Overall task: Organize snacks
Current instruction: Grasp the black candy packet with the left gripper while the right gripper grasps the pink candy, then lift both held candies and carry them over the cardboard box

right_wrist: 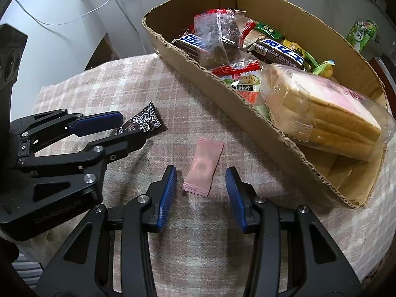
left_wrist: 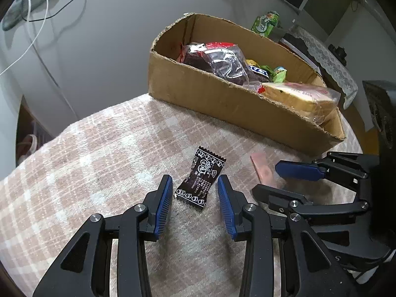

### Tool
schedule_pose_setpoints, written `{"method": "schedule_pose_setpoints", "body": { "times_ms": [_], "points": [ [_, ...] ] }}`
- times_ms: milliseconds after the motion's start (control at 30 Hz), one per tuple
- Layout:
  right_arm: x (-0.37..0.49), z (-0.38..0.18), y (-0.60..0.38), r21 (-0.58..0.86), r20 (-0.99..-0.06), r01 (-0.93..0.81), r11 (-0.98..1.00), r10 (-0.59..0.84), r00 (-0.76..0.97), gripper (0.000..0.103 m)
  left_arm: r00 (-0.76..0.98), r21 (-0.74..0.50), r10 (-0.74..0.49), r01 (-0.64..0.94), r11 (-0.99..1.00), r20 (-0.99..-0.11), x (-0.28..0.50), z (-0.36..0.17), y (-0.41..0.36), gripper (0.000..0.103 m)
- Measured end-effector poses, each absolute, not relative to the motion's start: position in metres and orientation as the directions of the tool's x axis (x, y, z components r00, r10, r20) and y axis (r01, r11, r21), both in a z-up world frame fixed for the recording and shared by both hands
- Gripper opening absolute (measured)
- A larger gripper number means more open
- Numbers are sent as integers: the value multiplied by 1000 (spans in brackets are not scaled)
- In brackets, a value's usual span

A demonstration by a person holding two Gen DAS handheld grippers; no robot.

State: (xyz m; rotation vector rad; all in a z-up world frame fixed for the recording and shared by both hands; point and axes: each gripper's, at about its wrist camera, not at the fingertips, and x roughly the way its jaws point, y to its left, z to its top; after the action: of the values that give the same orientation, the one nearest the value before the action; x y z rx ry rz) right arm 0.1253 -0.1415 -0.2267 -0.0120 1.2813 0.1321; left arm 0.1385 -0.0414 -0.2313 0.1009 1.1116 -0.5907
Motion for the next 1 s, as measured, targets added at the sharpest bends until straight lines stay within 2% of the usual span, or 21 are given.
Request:
{"method": "schedule_pose_setpoints", "body": {
  "times_ms": [233,300,400,1000],
  "points": [
    [118,-226,-144,39,-958,-121,992,71,277,23,323,-193,-387,498,845,-863,136,-233,-48,36],
    [117,-225,-147,49,-957,-124,991,82,277,23,339,-173,-373,496,851,-864,136,-233,-49,28],
    [116,-224,-157,64,-956,-121,991,96,276,23,356,-164,-362,480,862,-862,134,-234,-49,21],
    [106,-200,-171,111,-941,-178,978,161,297,22,384,-235,-373,361,903,-844,117,-217,-17,21]
  ]
}}
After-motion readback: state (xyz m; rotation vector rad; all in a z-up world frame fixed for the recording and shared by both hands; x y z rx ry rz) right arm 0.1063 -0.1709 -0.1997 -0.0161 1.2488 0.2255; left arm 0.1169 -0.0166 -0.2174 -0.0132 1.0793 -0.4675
